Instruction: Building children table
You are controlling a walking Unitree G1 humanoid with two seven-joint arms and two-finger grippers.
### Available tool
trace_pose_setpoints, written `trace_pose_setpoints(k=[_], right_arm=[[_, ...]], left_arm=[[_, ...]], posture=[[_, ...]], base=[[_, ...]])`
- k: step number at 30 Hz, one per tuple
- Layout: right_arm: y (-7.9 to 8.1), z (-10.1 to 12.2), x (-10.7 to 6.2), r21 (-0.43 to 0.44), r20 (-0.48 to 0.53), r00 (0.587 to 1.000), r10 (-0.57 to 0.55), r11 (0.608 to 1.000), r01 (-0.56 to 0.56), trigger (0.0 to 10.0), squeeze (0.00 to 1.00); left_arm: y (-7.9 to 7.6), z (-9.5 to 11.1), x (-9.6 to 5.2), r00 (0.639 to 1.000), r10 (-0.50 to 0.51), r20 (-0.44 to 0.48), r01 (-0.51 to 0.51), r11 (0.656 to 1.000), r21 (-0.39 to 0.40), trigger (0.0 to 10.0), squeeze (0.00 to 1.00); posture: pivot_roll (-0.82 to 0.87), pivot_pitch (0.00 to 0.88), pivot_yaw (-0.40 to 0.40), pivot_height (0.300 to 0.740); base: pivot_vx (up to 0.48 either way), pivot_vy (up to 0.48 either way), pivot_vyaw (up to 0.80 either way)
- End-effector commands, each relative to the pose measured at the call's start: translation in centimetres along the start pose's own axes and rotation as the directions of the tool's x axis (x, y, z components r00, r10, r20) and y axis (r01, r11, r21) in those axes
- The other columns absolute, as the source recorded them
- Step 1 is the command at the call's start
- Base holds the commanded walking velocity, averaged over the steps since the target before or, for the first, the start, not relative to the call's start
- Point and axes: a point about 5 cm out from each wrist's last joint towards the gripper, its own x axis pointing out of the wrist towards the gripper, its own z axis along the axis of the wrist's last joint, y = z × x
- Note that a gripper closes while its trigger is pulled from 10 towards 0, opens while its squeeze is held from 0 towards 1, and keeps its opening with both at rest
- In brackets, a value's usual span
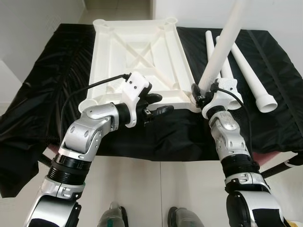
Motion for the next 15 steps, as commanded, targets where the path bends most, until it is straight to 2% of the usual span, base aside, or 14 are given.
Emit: trace_pose_setpoints(k=[1,3,9,13,15], right_arm=[[-1.0,-0.6,-0.5,-0.008,-0.024,0.994,-0.104,0.995,0.104,10.0,0.00],[-1.2,-1.0,-0.9,-0.028,-0.036,0.982,-0.186,0.982,0.185,10.0,0.00],[-0.9,-1.2,-1.5,-0.042,-0.048,0.954,-0.296,0.955,0.294,10.0,0.00],[-0.2,-1.2,-1.6,-0.033,-0.059,0.956,-0.288,0.958,0.286,10.0,0.00],[0.8,-1.2,-1.6,-0.002,-0.061,0.972,-0.228,0.974,0.228,10.0,0.00]], left_arm=[[0.1,-0.3,0.0,0.999,0.030,-0.012,-0.030,1.000,0.005,10.0,0.00],[0.1,-0.3,-0.1,0.999,0.031,-0.012,-0.031,0.999,0.005,10.0,0.00],[0.1,-0.3,-0.1,0.999,0.032,-0.011,-0.032,0.999,0.004,10.0,0.00],[0.1,-0.3,-0.1,0.999,0.031,-0.011,-0.030,1.000,0.003,10.0,0.00],[0.1,-0.3,-0.1,0.999,0.030,-0.011,-0.030,1.000,0.003,10.0,0.00]], posture=[[-0.03,0.066,0.027,0.740],[-0.03,0.061,0.025,0.740],[-0.03,0.060,0.025,0.740],[-0.03,0.059,0.025,0.740],[-0.03,0.059,0.025,0.740]], base=[[0.000,0.000,0.00],[0.000,0.000,0.00],[0.000,0.000,0.00],[0.000,0.000,0.00],[0.000,0.000,0.00]])
